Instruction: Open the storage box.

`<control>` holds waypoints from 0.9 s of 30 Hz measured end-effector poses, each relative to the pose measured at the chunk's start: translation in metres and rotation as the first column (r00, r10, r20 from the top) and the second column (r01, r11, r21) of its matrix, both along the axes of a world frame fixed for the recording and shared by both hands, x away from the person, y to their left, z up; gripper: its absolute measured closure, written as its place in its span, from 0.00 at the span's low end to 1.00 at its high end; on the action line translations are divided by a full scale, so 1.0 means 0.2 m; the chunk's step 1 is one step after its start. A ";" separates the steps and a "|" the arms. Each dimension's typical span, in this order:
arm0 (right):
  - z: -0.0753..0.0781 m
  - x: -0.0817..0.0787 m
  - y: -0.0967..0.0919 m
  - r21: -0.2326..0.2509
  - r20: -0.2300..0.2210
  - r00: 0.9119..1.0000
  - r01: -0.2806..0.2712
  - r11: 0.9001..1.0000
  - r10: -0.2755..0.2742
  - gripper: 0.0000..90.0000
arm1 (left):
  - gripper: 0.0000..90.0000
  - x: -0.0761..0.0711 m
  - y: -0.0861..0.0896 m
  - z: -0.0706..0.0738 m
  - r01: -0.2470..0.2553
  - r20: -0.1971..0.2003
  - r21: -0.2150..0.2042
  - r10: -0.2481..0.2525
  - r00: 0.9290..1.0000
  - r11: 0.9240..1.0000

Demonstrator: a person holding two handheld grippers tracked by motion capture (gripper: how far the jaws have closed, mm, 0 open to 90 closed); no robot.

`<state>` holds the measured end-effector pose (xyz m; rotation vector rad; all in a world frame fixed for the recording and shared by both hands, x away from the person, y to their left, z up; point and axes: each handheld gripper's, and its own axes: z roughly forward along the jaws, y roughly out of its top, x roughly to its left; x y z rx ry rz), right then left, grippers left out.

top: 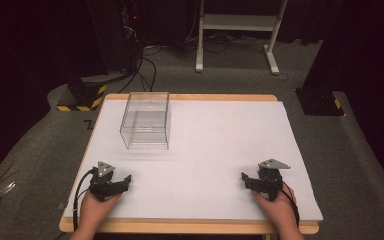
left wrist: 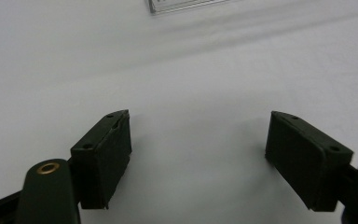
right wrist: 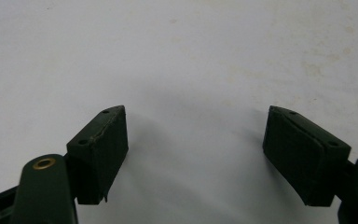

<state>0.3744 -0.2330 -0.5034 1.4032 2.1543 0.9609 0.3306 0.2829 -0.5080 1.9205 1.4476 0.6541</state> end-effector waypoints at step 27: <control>0.00 0.00 0.00 0.006 -0.001 1.000 -0.001 1.000 0.001 0.24 | 0.28 0.00 0.00 0.02 -0.003 -0.026 0.010 0.004 1.000 1.000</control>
